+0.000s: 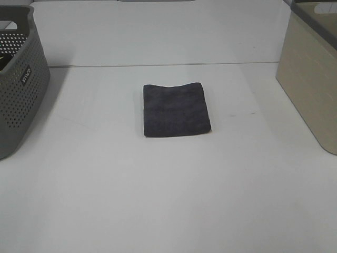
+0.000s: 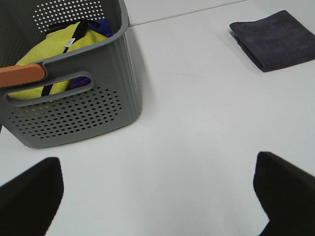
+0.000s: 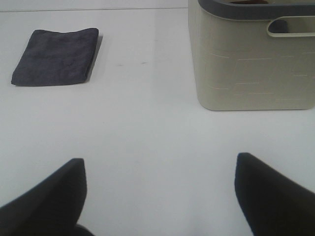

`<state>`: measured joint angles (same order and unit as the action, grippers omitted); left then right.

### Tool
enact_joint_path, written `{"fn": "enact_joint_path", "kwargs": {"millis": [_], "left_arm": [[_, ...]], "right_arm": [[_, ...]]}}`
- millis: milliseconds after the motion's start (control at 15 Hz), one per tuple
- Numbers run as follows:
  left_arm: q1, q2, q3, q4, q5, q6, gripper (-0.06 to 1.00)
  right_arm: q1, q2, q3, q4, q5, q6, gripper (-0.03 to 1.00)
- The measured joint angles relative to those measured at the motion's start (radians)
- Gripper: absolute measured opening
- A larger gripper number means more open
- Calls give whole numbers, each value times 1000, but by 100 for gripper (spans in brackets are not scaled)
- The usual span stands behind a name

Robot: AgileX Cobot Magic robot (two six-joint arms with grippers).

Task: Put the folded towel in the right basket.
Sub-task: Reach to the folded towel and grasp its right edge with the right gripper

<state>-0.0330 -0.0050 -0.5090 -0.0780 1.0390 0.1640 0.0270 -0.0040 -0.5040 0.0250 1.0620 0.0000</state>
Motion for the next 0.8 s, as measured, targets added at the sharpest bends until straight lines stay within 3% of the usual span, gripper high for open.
{"fn": "enact_joint_path", "kwargs": {"millis": [800], "left_arm": [[0,0,0,0,0,0,99]], "right_arm": [[0,0,0,0,0,0,77]]}}
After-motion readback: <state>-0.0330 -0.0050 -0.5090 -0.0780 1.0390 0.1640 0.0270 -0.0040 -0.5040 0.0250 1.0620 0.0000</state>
